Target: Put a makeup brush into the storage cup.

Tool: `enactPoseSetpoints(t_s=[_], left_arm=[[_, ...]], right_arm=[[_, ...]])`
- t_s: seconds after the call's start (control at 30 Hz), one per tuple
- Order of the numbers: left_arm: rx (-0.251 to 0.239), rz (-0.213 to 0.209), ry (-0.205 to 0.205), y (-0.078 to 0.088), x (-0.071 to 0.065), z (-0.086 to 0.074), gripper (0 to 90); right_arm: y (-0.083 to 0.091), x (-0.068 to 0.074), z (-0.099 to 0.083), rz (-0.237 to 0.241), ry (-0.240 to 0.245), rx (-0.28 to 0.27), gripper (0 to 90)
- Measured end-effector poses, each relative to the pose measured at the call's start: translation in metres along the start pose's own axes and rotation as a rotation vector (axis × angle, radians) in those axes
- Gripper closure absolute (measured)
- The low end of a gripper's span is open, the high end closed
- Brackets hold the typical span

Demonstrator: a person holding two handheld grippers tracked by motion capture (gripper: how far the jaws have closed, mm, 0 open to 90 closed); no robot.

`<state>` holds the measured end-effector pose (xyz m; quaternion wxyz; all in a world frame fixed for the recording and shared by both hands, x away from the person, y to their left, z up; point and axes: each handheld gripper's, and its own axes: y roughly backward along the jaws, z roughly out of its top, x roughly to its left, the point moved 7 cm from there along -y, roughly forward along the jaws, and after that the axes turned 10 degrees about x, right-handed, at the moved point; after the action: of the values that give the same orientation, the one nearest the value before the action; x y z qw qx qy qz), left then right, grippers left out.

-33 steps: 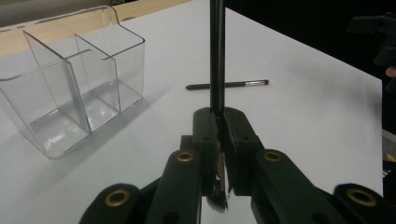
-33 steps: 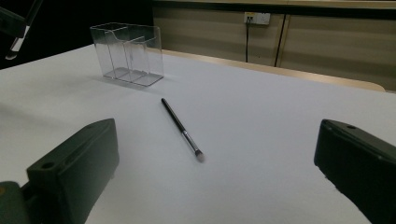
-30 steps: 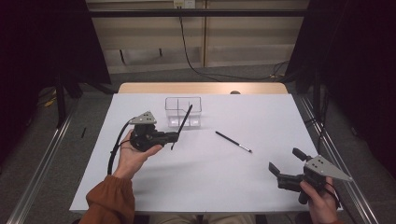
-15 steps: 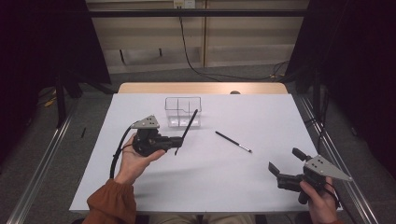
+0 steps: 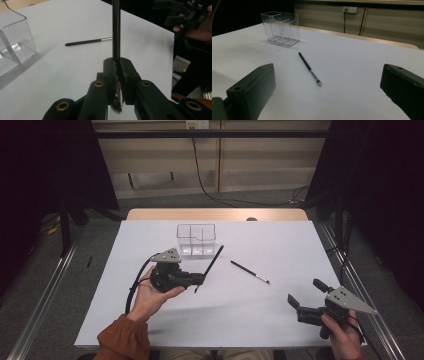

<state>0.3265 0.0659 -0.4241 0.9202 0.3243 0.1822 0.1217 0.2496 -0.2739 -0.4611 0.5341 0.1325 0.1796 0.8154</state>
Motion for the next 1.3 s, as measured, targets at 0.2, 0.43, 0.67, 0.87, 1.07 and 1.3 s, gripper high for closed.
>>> enactPoseSetpoints(t_s=[0.2,0.43,0.67,0.87,1.07,1.3], left_arm=[[0.044,-0.017,-0.025,-0.004,-0.008,0.004,84.2],[0.100,0.003,-0.062,-0.007,-0.010,0.006,84.2],[0.230,0.020,-0.104,-0.012,-0.012,0.001,84.2],[0.341,0.023,-0.128,-0.011,-0.012,0.000,84.2],[0.418,0.037,-0.154,-0.013,-0.013,-0.002,84.1],[0.543,0.019,-0.209,-0.017,-0.018,-0.007,84.2]], right_arm=[[0.000,0.000,0.000,0.001,0.000,-0.001,0.0],[0.000,0.000,0.000,0.004,0.004,0.000,0.0],[0.000,0.001,0.000,0.005,0.005,0.001,0.0],[0.000,0.001,0.000,0.005,0.004,-0.001,0.0],[0.000,0.002,0.000,0.012,0.001,0.001,0.0],[-0.001,0.004,0.000,0.020,0.008,0.002,0.0]])
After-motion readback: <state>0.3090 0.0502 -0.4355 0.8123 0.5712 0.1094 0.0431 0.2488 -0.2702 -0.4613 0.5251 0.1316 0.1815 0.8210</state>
